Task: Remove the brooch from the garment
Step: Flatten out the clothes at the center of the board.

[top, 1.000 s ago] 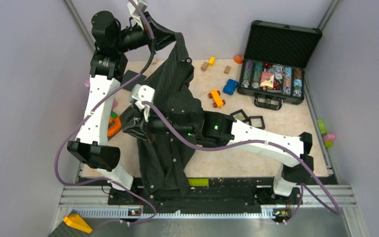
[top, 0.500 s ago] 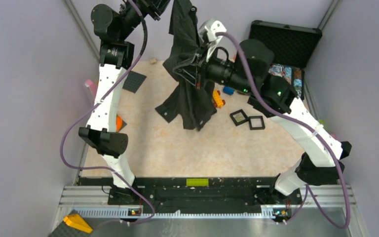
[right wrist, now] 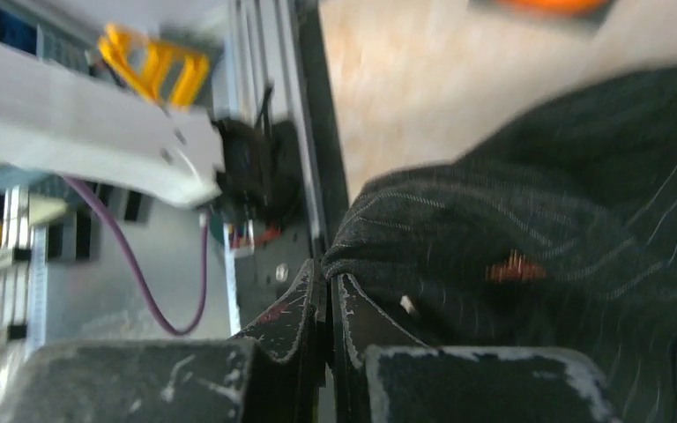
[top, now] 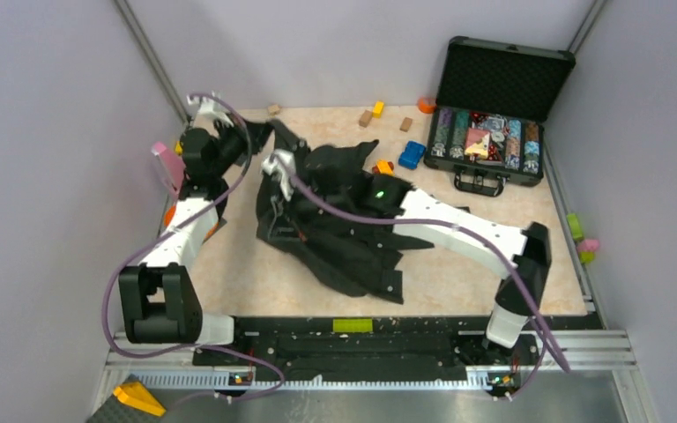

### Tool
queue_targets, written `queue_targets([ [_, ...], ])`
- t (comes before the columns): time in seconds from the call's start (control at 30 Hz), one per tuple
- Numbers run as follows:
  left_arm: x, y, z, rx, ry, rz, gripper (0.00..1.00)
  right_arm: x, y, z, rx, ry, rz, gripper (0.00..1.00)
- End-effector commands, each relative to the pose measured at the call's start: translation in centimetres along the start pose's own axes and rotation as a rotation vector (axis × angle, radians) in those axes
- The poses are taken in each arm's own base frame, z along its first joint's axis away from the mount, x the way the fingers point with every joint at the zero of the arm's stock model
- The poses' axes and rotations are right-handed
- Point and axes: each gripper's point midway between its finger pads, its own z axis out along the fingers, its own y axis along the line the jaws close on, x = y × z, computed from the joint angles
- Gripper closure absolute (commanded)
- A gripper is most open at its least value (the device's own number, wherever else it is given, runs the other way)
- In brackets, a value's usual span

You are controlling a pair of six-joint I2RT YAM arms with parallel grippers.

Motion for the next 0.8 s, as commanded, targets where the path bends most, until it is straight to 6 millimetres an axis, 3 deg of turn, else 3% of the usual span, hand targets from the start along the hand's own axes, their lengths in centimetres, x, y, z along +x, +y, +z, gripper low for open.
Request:
queue_targets([
  [0.0, 0.3, 2.9, -4.3, -0.254, -0.061, 0.097, 1.0, 5.2, 3.1, 3.9, -0.202, 0.07, 0.124, 1.0],
  [0.13, 2.5, 7.8, -7.7, -0.525, -0.027, 0.148, 1.0, 7.8, 3.7, 6.2, -0.278, 0.043, 0.205, 1.0],
  [0.17, 2.6, 9.7, -8.9, -0.611, -0.032, 0.149, 1.0, 8.1, 3.4, 6.5, -0.262, 0.034, 0.217, 0.95],
  [0.2, 3.4, 10.8, -9.7, -0.66, -0.021, 0.144, 0.99, 8.5, 3.1, 6.6, -0.25, 0.033, 0.215, 0.77],
  [0.23, 3.9, 11.5, -10.1, -0.685, -0.02, 0.138, 0.91, 8.7, 2.8, 6.6, -0.236, 0.033, 0.213, 0.58],
  [0.27, 4.3, 12.0, -10.5, -0.707, -0.026, 0.129, 0.78, 8.9, 2.4, 6.3, -0.216, 0.031, 0.216, 0.46],
  [0.33, 4.3, 12.6, -11.3, -0.754, -0.046, 0.109, 0.43, 9.5, 1.1, 5.2, -0.163, 0.023, 0.239, 0.39],
  [0.43, 2.2, 12.2, -13.1, -0.833, -0.067, 0.14, 0.08, 9.7, -2.3, 1.5, -0.016, -0.022, 0.304, 0.4],
  [0.53, -0.4, 11.2, -16.1, -0.95, -0.094, 0.161, 0.03, 12.4, -7.5, -3.1, 0.274, -0.023, 0.374, 0.38],
  [0.6, -0.7, 10.0, -16.9, -0.959, -0.063, 0.117, 0.02, 14.6, -10.6, -5.8, 0.479, 0.0, 0.389, 0.25],
  [0.67, 1.4, 7.8, -15.9, -0.832, 0.026, 0.034, 0.02, 16.7, -12.7, -7.6, 0.635, 0.041, 0.39, 0.17],
  [0.77, 6.8, 4.6, -15.0, -0.629, 0.159, -0.138, 0.02, 18.0, -13.0, -7.5, 0.643, 0.086, 0.393, 0.16],
])
